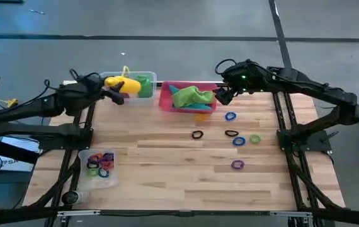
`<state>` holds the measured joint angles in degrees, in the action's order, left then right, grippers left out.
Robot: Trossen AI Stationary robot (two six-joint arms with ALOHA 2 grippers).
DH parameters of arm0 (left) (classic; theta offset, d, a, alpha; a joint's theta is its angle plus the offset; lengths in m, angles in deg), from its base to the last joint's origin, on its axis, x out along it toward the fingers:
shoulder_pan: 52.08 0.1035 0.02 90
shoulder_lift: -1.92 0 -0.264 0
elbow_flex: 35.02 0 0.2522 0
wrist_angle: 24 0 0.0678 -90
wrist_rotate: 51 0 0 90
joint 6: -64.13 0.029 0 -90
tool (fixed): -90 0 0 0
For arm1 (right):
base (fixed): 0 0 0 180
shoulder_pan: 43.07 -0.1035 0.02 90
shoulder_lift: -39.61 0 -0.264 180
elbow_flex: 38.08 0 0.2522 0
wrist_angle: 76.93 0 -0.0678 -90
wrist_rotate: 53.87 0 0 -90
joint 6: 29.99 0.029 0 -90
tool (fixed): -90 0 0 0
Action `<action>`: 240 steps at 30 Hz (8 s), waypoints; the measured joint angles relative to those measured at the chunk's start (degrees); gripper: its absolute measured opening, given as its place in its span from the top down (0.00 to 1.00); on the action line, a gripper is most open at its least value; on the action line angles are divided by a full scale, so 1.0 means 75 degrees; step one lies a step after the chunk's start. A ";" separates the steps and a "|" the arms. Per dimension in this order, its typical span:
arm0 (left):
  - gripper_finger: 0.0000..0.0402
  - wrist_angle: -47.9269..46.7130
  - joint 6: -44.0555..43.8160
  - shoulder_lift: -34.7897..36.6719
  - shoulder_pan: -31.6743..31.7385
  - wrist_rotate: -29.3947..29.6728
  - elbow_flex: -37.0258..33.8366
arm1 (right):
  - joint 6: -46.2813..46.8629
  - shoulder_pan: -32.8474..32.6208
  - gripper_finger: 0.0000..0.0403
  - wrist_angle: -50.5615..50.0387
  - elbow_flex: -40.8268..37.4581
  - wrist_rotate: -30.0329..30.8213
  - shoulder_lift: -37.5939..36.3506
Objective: Pick & Place Sports Items
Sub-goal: Put the yellow tumbler into the top transparent bin, then put the black spring keychain into the bottom transparent bin
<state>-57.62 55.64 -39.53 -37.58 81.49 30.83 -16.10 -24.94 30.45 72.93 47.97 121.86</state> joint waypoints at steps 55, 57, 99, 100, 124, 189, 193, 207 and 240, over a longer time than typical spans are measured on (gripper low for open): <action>0.39 -0.0868 -0.2218 -0.3692 0.2416 -0.2536 0.0003 | 0.0318 -0.0032 0.27 0.0161 0.0000 0.0031 0.0003; 0.33 -0.0862 -0.2215 -0.3692 0.2416 -0.2533 0.0003 | 0.0317 -0.0032 0.27 0.0161 0.0000 0.0031 0.0003; 0.16 -0.0402 -0.0701 -0.1437 0.1204 -0.3699 0.0003 | -0.1675 -0.0350 0.27 -0.0680 -0.0003 -0.2210 0.0081; 0.16 -0.0402 -0.0706 -0.1437 0.1152 -0.3696 0.0003 | -0.1855 -0.0408 0.27 -0.0758 -0.0003 -0.2215 0.0087; 0.16 -0.0402 -0.0856 -0.1443 0.0612 -0.3655 0.0003 | -0.2522 -0.1054 0.34 0.1481 -0.2919 -0.2206 0.0181; 0.16 -0.0402 -0.1268 -0.1443 0.0612 -0.3667 0.0001 | -0.2401 -0.1317 0.63 0.6230 -0.5228 -0.1889 0.2989; 0.16 -0.0405 -0.1268 -0.1446 0.0612 -0.3667 0.0000 | -0.2419 -0.1348 0.63 0.6363 -0.5222 -0.2026 0.3235; 0.16 -0.0402 -0.1268 -0.1446 0.0612 -0.3667 0.0000 | -0.2406 -0.1373 0.86 0.6127 -0.5205 -0.1801 0.3461; 0.16 -0.0396 -0.1792 -0.1510 0.0584 -0.3663 0.0000 | -0.1421 -0.1263 1.00 0.6839 -0.5243 -0.1112 0.1086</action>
<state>-60.59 42.20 -50.86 -33.20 54.01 30.83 -26.76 -34.41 81.74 33.61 39.63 130.01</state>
